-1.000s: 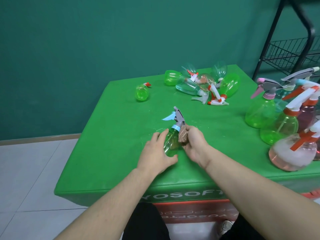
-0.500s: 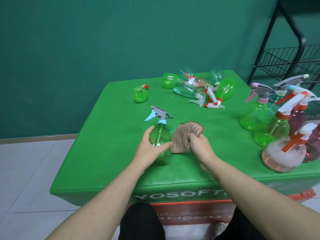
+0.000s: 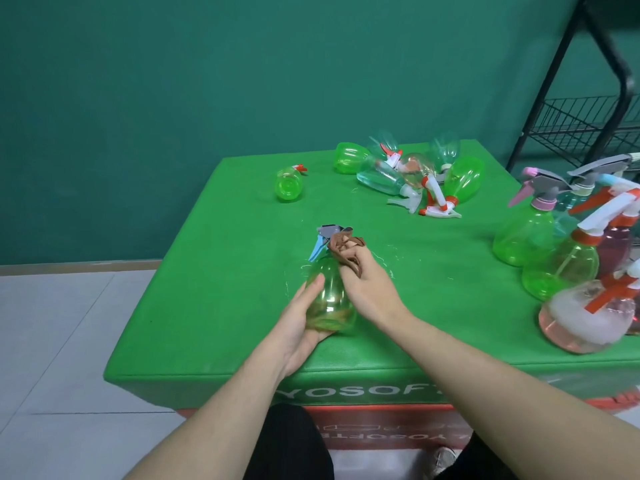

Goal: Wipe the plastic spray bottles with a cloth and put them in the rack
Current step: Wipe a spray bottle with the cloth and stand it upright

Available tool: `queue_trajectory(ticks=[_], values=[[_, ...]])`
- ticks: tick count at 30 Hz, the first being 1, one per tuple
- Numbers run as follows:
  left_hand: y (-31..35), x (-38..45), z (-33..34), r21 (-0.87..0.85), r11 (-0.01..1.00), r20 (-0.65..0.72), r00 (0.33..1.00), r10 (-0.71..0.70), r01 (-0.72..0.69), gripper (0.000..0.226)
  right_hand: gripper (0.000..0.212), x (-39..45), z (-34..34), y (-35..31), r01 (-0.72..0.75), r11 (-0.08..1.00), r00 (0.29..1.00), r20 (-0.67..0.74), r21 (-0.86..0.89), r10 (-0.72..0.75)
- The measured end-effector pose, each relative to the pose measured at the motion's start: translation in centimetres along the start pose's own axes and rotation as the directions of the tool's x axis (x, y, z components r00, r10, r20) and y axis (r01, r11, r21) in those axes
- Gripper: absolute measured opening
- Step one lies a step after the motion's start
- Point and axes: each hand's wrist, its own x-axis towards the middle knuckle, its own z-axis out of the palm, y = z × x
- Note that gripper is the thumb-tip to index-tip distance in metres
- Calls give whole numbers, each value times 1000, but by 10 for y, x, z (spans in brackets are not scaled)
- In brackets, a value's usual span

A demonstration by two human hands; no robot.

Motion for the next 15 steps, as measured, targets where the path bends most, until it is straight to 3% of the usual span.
queue_trajectory(ticks=[5, 10, 15], values=[[-8, 2, -7, -28, 1000, 24, 1000, 4, -3, 64, 29, 8, 10, -3, 62, 994, 998, -18, -89, -63], [-13, 5, -14, -68, 998, 25, 1000, 18, -16, 66, 50, 9, 22, -5, 110, 974, 990, 112, -199, -89], [-16, 6, -18, -93, 996, 2, 1000, 15, -15, 56, 49, 6, 28, 0, 207, 956, 975, 128, -205, -184]])
